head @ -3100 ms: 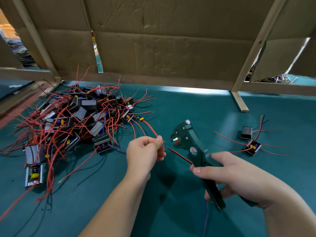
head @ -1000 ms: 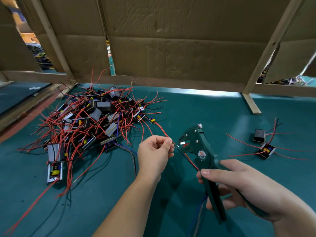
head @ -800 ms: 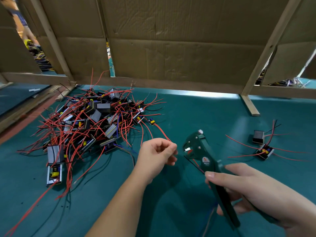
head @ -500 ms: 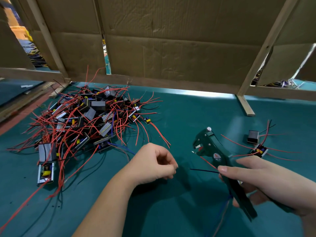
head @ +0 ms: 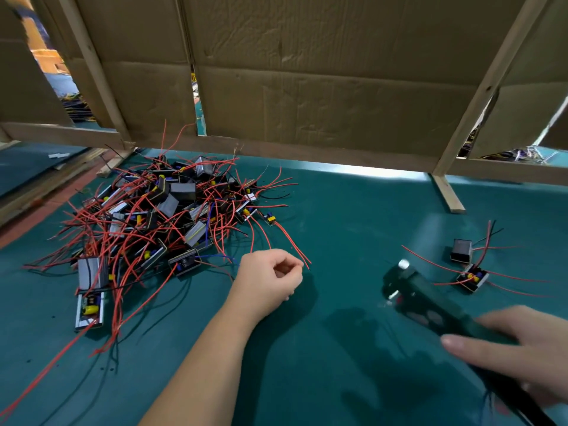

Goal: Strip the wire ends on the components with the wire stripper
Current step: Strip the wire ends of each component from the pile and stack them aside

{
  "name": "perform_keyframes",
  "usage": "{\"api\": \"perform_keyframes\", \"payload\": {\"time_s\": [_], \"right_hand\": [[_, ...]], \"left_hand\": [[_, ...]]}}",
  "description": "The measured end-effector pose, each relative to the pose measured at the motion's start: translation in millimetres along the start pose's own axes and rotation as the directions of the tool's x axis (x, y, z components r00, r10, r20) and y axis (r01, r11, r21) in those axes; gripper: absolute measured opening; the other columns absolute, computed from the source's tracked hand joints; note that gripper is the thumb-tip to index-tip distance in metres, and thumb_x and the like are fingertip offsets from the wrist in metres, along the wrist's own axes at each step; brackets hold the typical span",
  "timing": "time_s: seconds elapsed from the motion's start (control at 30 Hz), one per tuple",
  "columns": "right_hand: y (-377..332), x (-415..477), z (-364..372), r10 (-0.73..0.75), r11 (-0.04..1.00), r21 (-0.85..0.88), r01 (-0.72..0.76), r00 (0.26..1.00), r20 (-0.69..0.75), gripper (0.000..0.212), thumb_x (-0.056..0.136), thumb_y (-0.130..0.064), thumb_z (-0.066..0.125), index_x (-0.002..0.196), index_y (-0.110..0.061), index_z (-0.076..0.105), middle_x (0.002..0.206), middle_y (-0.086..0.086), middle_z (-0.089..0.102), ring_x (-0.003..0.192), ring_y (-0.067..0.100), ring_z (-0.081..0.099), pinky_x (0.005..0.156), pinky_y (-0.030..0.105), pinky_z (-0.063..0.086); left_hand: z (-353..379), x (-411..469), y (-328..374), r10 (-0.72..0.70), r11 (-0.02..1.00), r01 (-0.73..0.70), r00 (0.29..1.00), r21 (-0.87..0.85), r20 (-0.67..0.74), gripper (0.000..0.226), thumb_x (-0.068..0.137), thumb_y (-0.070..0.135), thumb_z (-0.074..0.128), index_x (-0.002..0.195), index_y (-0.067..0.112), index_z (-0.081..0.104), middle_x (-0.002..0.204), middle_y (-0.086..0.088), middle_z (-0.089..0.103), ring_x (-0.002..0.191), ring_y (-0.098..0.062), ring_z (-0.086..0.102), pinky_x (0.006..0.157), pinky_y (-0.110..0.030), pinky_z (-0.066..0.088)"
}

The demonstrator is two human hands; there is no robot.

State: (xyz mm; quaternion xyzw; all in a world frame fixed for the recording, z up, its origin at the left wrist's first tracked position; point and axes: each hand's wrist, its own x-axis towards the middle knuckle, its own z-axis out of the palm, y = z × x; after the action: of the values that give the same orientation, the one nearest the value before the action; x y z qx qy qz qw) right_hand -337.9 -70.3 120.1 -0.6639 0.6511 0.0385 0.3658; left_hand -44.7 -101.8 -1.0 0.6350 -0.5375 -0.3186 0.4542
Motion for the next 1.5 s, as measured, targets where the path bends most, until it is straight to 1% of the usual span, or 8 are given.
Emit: {"api": "perform_keyframes", "payload": {"time_s": [0.23, 0.33, 0.47, 0.57, 0.77, 0.9, 1.13, 1.5], "right_hand": [[-15, 25, -9, -0.001, 0.99, 0.135, 0.043, 0.955, -0.298, 0.094, 0.031, -0.096, 0.06, 0.08, -0.015, 0.068, 0.06, 0.009, 0.069, 0.056, 0.03, 0.069, 0.069, 0.051, 0.058], [-33, 36, -6, -0.047, 0.994, 0.074, 0.084, 0.913, -0.405, 0.073, 0.051, -0.08, 0.064, 0.076, -0.013, 0.071, 0.08, 0.007, 0.07, 0.057, 0.027, 0.067, 0.063, 0.042, 0.056], [-40, 48, 7, -0.062, 0.992, 0.072, 0.1, 0.909, -0.412, 0.06, 0.07, -0.06, 0.069, 0.074, -0.001, 0.066, 0.087, 0.011, 0.063, 0.038, 0.019, 0.055, 0.038, 0.026, 0.043], [-42, 50, 17, -0.05, 0.971, 0.206, 0.122, 0.944, -0.326, 0.045, 0.07, -0.054, 0.073, 0.078, -0.01, 0.065, 0.062, 0.015, 0.068, 0.036, 0.026, 0.054, 0.037, 0.022, 0.033], [-39, 67, 24, 0.017, 0.901, 0.43, 0.054, 0.987, -0.16, 0.04, 0.074, -0.042, 0.077, 0.097, -0.01, 0.068, 0.101, 0.025, 0.069, 0.072, 0.037, 0.071, 0.085, 0.06, 0.05], [-29, 71, 11, 0.102, 0.89, 0.456, 0.011, 0.969, -0.224, 0.045, 0.071, -0.045, 0.078, 0.094, -0.009, 0.065, 0.076, 0.013, 0.058, 0.054, 0.032, 0.068, 0.078, 0.056, 0.053], [-25, 62, 7, 0.082, 0.889, 0.454, 0.062, 0.953, -0.292, 0.053, 0.069, -0.052, 0.077, 0.095, -0.008, 0.064, 0.098, 0.021, 0.067, 0.062, 0.031, 0.071, 0.08, 0.057, 0.055], [-37, 67, 45, -0.17, 0.642, 0.75, 0.159, 0.983, -0.063, 0.075, 0.043, -0.04, 0.081, 0.108, -0.007, 0.062, 0.108, 0.016, 0.066, 0.071, 0.041, 0.07, 0.067, 0.047, 0.058]], "left_hand": [[-4, -4, 2, 0.267, 0.945, -0.205, 0.934, 0.256, -0.237, 0.008, 0.087, 0.015, 0.067, 0.093, 0.02, 0.069, 0.083, 0.011, 0.063, 0.077, -0.006, 0.056, 0.073, -0.024, 0.047], [-14, -2, 12, 0.388, 0.881, -0.261, 0.876, 0.395, -0.286, 0.04, 0.083, -0.003, 0.059, 0.122, 0.006, 0.06, 0.116, -0.005, 0.055, 0.109, -0.02, 0.052, 0.1, -0.028, 0.038], [-39, 2, 32, 0.484, 0.82, -0.201, 0.742, 0.535, -0.463, 0.037, 0.076, -0.005, 0.05, 0.107, 0.008, 0.067, 0.108, -0.009, 0.058, 0.099, -0.029, 0.053, 0.088, -0.039, 0.043], [-68, 9, 36, 0.361, 0.734, 0.115, 0.769, 0.669, -0.528, 0.035, 0.078, 0.004, 0.055, 0.108, 0.018, 0.066, 0.111, -0.008, 0.059, 0.103, -0.034, 0.05, 0.086, -0.043, 0.038], [-123, 17, 13, 0.031, 0.485, 0.508, 0.803, 0.712, -0.595, 0.043, 0.085, 0.026, 0.06, 0.126, 0.014, 0.055, 0.131, -0.019, 0.049, 0.121, -0.039, 0.039, 0.1, -0.046, 0.029], [-139, 15, -1, 0.108, 0.473, 0.51, 0.775, 0.718, -0.623, 0.043, 0.088, 0.042, 0.06, 0.125, 0.02, 0.057, 0.121, -0.019, 0.059, 0.115, -0.041, 0.047, 0.097, -0.046, 0.03], [-152, 34, -1, 0.304, 0.488, 0.435, 0.728, 0.756, -0.615, 0.032, 0.084, 0.036, 0.066, 0.107, 0.014, 0.067, 0.106, -0.017, 0.057, 0.095, -0.037, 0.056, 0.091, -0.042, 0.024], [-165, 80, 7, 0.08, 0.235, 0.485, 0.854, 0.842, -0.514, 0.053, 0.081, 0.068, 0.055, 0.109, 0.025, 0.068, 0.119, -0.013, 0.058, 0.119, -0.038, 0.042, 0.102, -0.045, 0.023]]}}
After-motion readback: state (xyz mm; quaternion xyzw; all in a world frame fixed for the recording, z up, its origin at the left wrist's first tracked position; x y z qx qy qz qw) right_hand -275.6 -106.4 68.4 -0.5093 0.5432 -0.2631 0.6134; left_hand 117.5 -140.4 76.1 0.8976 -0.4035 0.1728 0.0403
